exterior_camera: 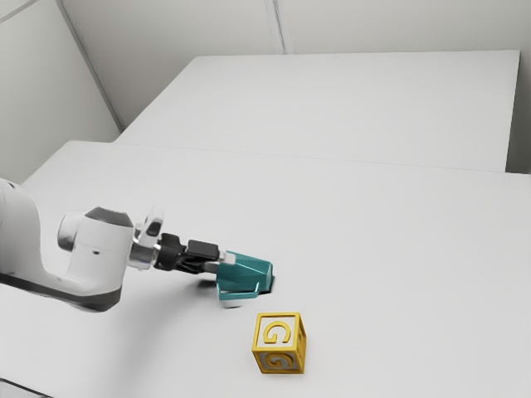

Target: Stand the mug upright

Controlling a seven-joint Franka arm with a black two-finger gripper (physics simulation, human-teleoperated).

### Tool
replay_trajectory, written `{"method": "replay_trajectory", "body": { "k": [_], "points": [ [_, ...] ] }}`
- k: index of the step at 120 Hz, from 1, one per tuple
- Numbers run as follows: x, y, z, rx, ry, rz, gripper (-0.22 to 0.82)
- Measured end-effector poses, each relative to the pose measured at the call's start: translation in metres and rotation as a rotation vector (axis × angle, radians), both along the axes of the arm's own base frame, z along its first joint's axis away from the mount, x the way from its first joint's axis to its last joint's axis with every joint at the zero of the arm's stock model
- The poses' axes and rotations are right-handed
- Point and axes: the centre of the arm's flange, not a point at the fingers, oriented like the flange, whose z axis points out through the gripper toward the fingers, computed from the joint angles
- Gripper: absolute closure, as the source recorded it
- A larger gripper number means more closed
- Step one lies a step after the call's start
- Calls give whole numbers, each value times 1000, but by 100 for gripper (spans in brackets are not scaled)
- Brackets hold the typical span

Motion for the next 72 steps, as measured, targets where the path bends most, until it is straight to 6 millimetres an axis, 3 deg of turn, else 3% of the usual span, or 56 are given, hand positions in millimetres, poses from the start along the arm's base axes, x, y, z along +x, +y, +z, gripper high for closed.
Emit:
{"method": "replay_trajectory", "body": {
  "k": [72],
  "points": [
    [0,-23,-5,16,-32,-73,3]
  ]
}}
